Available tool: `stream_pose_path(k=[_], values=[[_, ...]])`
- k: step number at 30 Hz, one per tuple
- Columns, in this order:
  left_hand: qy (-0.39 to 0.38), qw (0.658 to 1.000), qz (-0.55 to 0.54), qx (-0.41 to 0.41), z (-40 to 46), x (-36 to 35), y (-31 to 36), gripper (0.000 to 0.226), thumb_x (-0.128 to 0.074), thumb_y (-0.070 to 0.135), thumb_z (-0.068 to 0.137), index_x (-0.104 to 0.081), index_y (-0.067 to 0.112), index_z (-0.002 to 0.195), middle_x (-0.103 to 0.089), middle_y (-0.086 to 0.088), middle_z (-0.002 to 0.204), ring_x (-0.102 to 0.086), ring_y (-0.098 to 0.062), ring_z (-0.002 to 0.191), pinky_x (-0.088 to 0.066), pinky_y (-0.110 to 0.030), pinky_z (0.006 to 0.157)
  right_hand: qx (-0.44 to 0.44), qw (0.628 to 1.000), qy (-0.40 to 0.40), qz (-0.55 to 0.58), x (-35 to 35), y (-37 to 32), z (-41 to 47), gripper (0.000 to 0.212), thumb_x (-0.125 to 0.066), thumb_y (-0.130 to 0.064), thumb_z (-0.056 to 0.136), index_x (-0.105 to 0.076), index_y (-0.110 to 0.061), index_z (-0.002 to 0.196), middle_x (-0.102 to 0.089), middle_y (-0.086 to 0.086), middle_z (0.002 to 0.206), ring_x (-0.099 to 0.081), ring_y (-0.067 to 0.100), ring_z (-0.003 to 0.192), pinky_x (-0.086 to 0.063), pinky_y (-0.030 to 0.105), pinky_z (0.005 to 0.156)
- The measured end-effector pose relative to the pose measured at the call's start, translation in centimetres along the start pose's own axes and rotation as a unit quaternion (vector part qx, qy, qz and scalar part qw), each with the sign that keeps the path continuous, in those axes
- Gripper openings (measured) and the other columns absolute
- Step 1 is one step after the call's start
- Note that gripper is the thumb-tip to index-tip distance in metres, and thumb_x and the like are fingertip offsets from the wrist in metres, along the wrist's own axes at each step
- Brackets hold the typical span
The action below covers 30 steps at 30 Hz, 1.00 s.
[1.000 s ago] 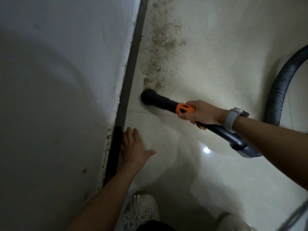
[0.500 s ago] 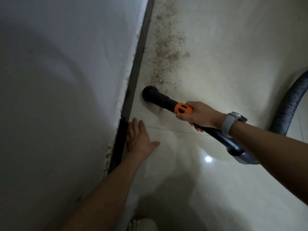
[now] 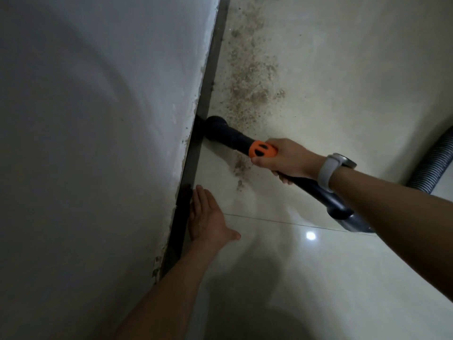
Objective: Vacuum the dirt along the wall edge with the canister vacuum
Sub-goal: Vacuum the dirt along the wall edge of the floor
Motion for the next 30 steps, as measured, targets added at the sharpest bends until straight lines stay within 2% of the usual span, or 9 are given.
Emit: stream_pose_path(k=[5,7,10,16,19,22,26,30], values=[[-0.002,1.0,-0.002,0.0,-0.1,0.1,0.0,0.135,-0.076,0.055,0.068,0.022,0.0,0.145,0.032,-0.016,0.151,0.027,-0.027,0.141,0.007,-0.035,0.116,0.027,1.0,0.004,-0.004,1.1,-0.6,0.0,0.018,-0.062,-0.037,0.087,-0.052,-0.022,0.085,-0.056,-0.002,0.054,-0.05,0.012,0.035,-0.044,0.023,0.038],[0.002,1.0,-0.01,0.0,-0.1,0.2,0.1,0.135,-0.076,0.054,0.068,0.022,0.001,0.145,0.033,-0.016,0.151,0.028,-0.027,0.141,0.009,-0.034,0.115,0.032,0.999,-0.022,-0.009,0.5,-0.1,-1.1,0.018,-0.064,-0.038,0.085,-0.053,-0.024,0.085,-0.055,-0.004,0.051,-0.05,0.011,0.035,-0.043,0.022,0.038],[0.01,1.0,-0.012,-0.002,-0.3,0.3,0.1,0.135,-0.075,0.055,0.068,0.022,0.002,0.145,0.033,-0.015,0.151,0.028,-0.026,0.141,0.011,-0.033,0.114,0.02,0.997,-0.058,-0.038,-0.5,0.9,-1.7,0.018,-0.064,-0.039,0.085,-0.053,-0.024,0.089,-0.058,0.0,0.059,-0.05,0.011,0.036,-0.044,0.022,0.039],[0.008,1.0,-0.02,-0.004,-0.1,0.1,-0.1,0.136,-0.074,0.057,0.068,0.024,0.002,0.144,0.035,-0.014,0.15,0.03,-0.025,0.14,0.015,-0.031,0.111,0.021,0.998,0.029,-0.056,2.6,-1.3,2.3,0.021,-0.06,-0.037,0.09,-0.05,-0.019,0.096,-0.057,0.002,0.065,-0.05,0.01,0.037,-0.044,0.02,0.039],[0.002,1.0,-0.021,-0.009,-0.1,0.0,0.0,0.136,-0.074,0.056,0.069,0.026,0.003,0.143,0.036,-0.015,0.15,0.031,-0.026,0.139,0.015,-0.032,0.111,0.023,0.998,0.034,-0.046,3.2,-1.6,1.8,0.023,-0.06,-0.038,0.089,-0.051,-0.018,0.096,-0.057,0.003,0.065,-0.051,0.012,0.038,-0.046,0.022,0.04],[-0.001,1.0,-0.019,-0.007,-0.1,0.0,0.1,0.136,-0.075,0.055,0.069,0.026,0.003,0.144,0.035,-0.015,0.15,0.031,-0.026,0.139,0.014,-0.032,0.112,0.036,0.999,0.005,-0.029,2.7,-1.1,-1.0,0.018,-0.063,-0.039,0.086,-0.052,-0.024,0.089,-0.057,0.0,0.061,-0.051,0.01,0.037,-0.045,0.021,0.04],[-0.006,1.0,-0.011,-0.004,-0.2,0.2,0.1,0.135,-0.074,0.055,0.07,0.026,0.003,0.143,0.035,-0.015,0.15,0.03,-0.026,0.14,0.011,-0.034,0.114,0.007,0.997,-0.06,-0.056,1.1,1.1,-5.0,0.021,-0.062,-0.045,0.083,-0.053,-0.026,0.088,-0.057,0.0,0.058,-0.051,0.012,0.038,-0.045,0.022,0.043],[-0.011,1.0,-0.023,-0.008,-0.2,0.2,0.3,0.136,-0.076,0.054,0.069,0.025,0.004,0.144,0.035,-0.013,0.151,0.03,-0.025,0.14,0.012,-0.035,0.114,-0.022,0.994,-0.064,-0.083,1.0,3.5,-7.9,0.023,-0.057,-0.051,0.085,-0.052,-0.029,0.086,-0.055,-0.004,0.055,-0.049,0.01,0.037,-0.043,0.019,0.045]])
Point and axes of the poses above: each hand's wrist, its own z-axis towards the middle knuckle, its own x-axis out of the back of the hand, y = z × x, the point moved 9 cm from there along z, towards the middle knuckle
